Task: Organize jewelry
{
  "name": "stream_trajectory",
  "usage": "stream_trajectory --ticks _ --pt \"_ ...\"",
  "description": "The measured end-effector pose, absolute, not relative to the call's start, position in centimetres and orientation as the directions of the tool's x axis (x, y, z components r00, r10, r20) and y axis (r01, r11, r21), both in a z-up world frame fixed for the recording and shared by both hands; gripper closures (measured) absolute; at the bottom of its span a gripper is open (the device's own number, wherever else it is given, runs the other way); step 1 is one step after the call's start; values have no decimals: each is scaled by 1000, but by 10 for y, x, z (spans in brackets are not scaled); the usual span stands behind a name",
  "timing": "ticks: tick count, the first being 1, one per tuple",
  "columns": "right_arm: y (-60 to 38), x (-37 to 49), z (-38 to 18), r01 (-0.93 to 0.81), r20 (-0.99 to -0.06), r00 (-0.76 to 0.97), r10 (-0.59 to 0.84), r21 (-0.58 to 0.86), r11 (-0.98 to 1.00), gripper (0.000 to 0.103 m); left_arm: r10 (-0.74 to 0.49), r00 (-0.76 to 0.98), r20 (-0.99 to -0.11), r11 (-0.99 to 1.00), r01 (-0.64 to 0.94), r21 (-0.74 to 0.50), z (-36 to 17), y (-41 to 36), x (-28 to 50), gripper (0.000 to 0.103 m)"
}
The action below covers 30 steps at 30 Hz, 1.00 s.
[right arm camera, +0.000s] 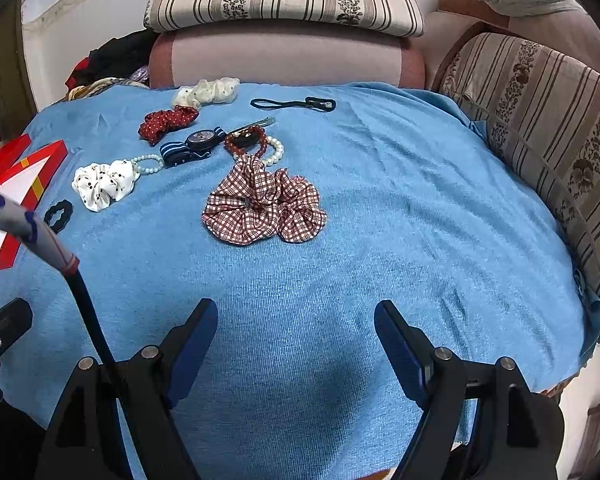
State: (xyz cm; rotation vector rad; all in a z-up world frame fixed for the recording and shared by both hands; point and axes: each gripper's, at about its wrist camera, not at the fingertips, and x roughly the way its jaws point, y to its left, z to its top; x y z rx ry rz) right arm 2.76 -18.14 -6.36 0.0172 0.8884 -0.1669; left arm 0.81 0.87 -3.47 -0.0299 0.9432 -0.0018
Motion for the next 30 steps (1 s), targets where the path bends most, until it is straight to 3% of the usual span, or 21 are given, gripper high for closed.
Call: stream_trajectory --ticks 30 --pt "-181 27 -65 161 -778 612 -140 -50 986 19 -32 566 -824 999 -12 -48 -40 8 4 0"
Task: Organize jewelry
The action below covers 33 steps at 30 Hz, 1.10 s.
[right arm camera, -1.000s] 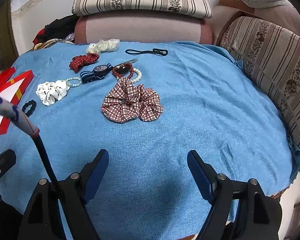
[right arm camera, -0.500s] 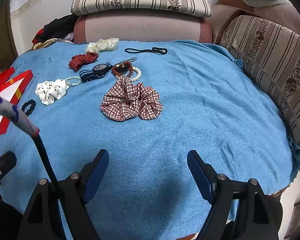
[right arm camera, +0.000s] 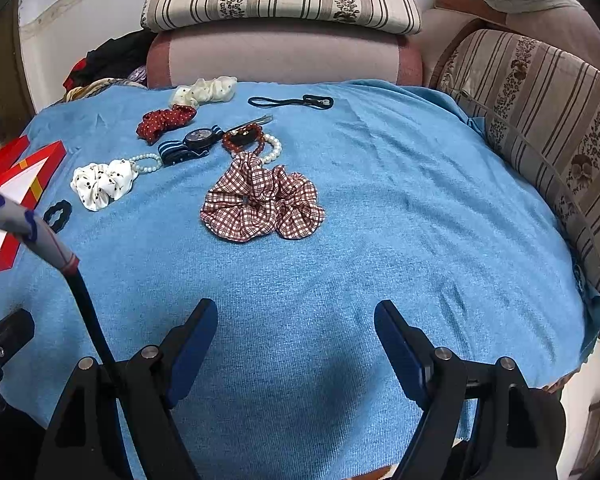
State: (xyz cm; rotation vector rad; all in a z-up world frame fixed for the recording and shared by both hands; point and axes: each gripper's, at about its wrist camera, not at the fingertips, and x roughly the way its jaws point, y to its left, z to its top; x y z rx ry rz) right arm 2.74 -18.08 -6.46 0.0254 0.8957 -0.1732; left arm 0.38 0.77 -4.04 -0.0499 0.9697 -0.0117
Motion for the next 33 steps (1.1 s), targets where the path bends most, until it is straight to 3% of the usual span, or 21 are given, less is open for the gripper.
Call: stream_trajectory --ticks 16,33 --pt "-183 21 -59 174 -770 621 -144 -44 984 19 -36 566 -824 999 -13 -53 -36 7 -4 0" --pt "-192 12 -45 221 -743 649 -167 -26 975 19 61 648 -759 994 -111 -15 -22 21 -67 0"
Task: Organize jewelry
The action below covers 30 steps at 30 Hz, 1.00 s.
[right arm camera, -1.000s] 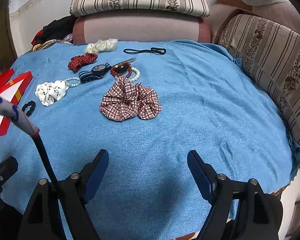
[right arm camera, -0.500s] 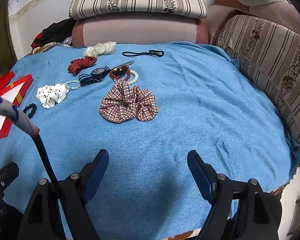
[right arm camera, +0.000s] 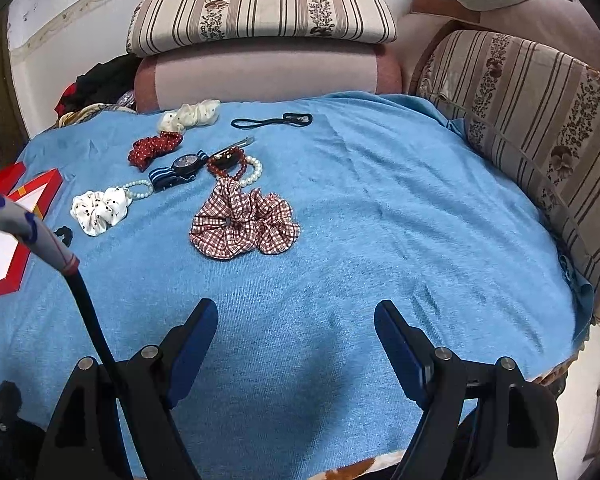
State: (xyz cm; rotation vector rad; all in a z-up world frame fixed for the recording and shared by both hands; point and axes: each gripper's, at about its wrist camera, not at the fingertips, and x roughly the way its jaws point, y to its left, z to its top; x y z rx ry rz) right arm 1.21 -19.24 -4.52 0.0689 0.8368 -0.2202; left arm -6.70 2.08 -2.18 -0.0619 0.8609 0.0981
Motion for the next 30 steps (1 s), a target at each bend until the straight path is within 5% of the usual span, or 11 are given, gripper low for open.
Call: stream_trajectory --ticks 8,16,30 --pt "-199 11 -44 231 -738 656 -156 0 973 18 -54 624 -779 992 -56 -114 -27 22 -70 0" --pt "-196 23 -39 163 -711 697 -93 31 986 18 -56 627 -777 997 -6 -76 -20 20 -50 0" --pt "-203 86 -56 74 -759 649 47 124 990 18 -42 646 -762 998 -11 -64 8 70 92 0"
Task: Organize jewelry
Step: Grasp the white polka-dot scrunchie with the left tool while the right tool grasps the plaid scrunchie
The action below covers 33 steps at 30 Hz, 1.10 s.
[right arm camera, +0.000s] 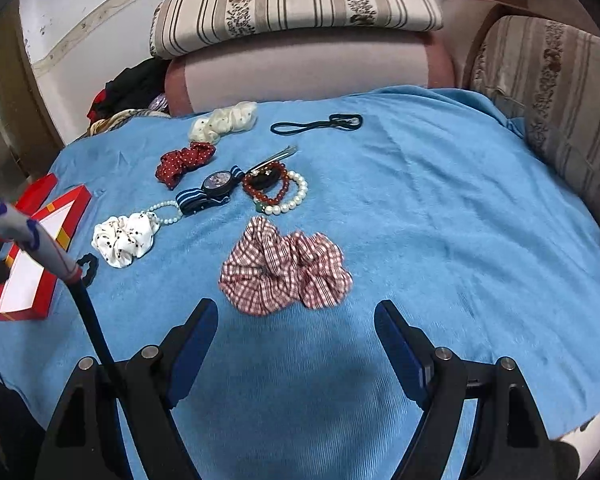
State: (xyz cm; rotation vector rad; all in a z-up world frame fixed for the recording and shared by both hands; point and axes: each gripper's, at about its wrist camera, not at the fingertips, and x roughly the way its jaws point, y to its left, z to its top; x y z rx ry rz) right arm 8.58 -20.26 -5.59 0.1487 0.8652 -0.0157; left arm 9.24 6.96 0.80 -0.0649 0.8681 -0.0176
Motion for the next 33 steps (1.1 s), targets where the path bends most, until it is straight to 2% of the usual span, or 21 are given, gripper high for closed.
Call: stream_trajectory --ticks 5,8,15,16,17,18,19,20,21,22,25,28,33 --pt "-202 101 -51 43 -746 659 102 173 984 18 -72 608 -791 997 36 -63 -10 58 144 0" --pt "-196 113 -51 27 -744 661 96 151 988 18 -101 567 -818 995 56 -84 -27 51 169 0" --pt "-197 133 -82 33 -798 596 90 136 990 21 -153 496 -855 988 104 -117 -60 37 208 2" --pt "-197 134 -86 31 -806 584 92 135 990 27 -159 489 -858 987 112 -119 -62 34 210 6" --pt "-197 136 -90 33 -814 574 90 132 991 33 -168 474 -865 985 123 -123 -66 31 212 19" --pt "-197 138 -94 38 -821 565 84 127 991 37 -177 449 -876 982 136 -128 -70 29 215 42" --pt "-197 139 -96 39 -825 560 81 123 992 47 -180 420 -890 981 146 -129 -76 25 219 57" --pt "-197 141 -98 36 -832 549 79 118 992 62 -179 399 -899 980 148 -130 -79 24 221 84" --pt "-197 142 -99 32 -836 543 81 117 993 78 -182 381 -907 980 143 -136 -83 24 221 92" --pt "-197 142 -99 32 -837 541 80 116 993 85 -193 385 -902 979 138 -151 -82 25 219 92" --pt "-199 139 -91 32 -826 557 87 126 991 95 -218 425 -879 975 134 -177 -64 33 208 93" --pt "-193 132 -75 6 -804 587 97 124 992 100 -237 478 -846 971 140 -193 -36 46 193 93" --pt "-166 125 -46 -74 -765 630 135 114 991 101 -229 556 -799 973 121 -195 8 86 165 93"
